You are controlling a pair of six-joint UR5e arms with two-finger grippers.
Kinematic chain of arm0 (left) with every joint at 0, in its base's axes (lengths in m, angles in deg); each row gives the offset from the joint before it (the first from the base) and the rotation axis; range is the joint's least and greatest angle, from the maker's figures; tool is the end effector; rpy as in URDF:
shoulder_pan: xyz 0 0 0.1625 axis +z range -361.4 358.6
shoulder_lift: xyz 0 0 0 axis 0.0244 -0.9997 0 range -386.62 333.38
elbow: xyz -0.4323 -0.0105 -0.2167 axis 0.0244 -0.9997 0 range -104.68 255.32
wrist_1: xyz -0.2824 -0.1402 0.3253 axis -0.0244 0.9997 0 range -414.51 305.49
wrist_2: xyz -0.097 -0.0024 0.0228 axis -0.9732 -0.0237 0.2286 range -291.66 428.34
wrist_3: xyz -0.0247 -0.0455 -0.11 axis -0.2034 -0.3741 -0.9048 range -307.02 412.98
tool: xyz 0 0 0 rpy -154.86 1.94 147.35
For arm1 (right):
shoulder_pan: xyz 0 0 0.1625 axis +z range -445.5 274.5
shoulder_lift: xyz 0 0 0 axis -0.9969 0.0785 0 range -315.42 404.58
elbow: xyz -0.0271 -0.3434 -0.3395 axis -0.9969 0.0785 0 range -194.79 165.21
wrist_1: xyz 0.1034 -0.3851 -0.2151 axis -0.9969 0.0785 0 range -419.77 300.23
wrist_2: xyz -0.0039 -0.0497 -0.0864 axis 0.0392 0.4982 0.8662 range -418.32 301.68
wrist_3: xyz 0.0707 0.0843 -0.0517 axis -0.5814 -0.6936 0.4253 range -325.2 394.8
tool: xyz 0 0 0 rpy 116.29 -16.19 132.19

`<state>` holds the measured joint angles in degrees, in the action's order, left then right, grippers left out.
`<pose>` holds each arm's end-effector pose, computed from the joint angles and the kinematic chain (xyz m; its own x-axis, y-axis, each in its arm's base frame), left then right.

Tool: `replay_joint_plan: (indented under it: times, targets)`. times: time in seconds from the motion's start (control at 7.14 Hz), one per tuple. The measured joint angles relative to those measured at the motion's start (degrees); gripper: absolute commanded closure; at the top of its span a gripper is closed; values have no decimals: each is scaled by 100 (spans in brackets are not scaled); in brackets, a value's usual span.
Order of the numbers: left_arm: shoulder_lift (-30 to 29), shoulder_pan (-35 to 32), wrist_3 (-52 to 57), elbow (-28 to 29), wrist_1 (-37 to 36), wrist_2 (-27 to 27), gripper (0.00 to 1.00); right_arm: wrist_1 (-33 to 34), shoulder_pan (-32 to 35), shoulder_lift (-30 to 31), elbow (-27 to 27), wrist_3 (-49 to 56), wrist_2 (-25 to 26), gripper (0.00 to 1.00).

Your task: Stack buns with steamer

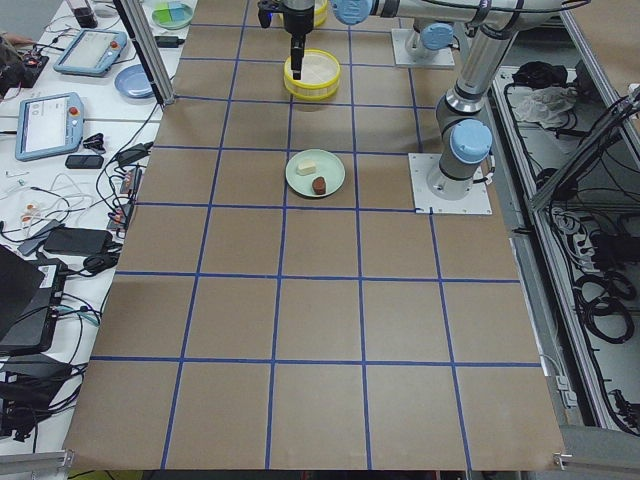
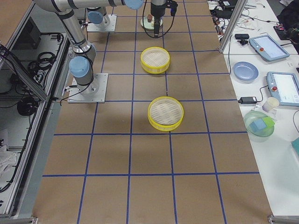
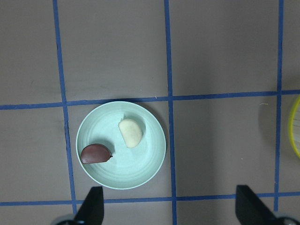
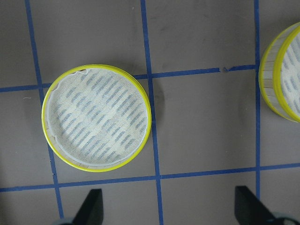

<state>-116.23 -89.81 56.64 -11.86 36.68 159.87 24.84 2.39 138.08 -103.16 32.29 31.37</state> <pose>-0.1152 -0.5363 0.5524 -0.9990 0.0351 -0.0289 0.0360 0.9988 -0.0335 0.1154 -0.5056 0.5620 -0.9967 0.0806 -0.0052 0.0806 0.9967 0.0046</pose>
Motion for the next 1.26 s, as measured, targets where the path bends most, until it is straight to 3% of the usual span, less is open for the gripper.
replay_joint_plan:
  times: [1.26]
  targets:
    - [68,111,84,-287,74,-6,0,-2,-108,-94,60,80,116,0]
